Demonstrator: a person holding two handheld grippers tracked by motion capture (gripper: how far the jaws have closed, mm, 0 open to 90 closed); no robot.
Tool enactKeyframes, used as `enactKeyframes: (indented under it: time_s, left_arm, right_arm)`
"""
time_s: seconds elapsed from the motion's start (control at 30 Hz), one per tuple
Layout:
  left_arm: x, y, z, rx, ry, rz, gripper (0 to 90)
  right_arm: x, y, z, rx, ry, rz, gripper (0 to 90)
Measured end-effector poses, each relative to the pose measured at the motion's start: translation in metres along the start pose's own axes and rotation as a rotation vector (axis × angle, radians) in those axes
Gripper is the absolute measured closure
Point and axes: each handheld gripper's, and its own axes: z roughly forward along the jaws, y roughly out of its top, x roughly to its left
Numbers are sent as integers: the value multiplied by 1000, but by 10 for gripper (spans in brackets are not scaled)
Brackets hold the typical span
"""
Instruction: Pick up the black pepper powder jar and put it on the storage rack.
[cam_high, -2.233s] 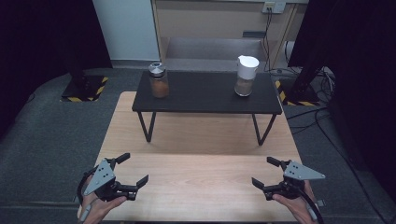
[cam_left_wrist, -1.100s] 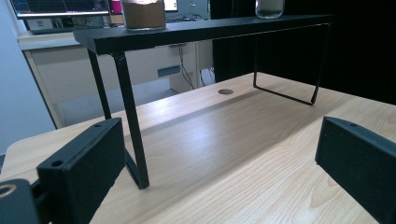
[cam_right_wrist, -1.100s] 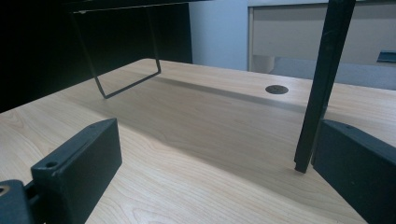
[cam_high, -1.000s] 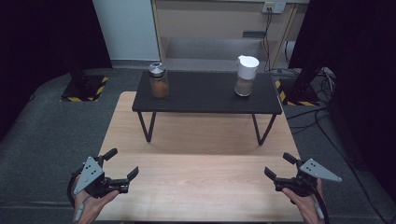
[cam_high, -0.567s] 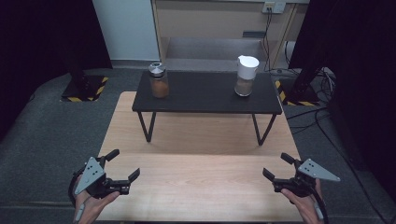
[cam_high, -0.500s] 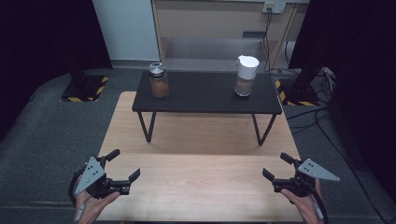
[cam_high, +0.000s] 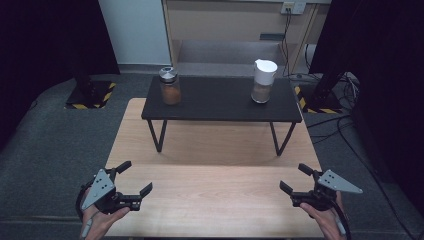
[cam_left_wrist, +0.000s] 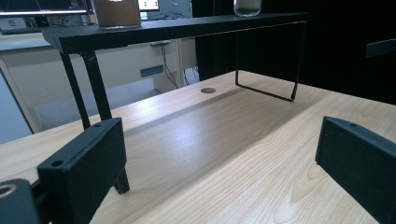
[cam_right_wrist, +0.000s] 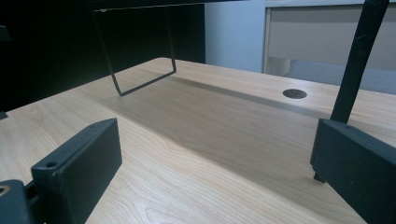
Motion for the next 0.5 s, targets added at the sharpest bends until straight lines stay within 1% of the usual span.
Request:
enactKeyframes:
  time_s: [0.3,0.5]
  left_arm:
    - [-1,0,0,1,-4,2,6]
    - [-1,0,0,1,-8,3,6]
  right_arm:
    - [-2,-2,1,-14,24,21,23]
    - [-3,-3,2,-23,30,28,22]
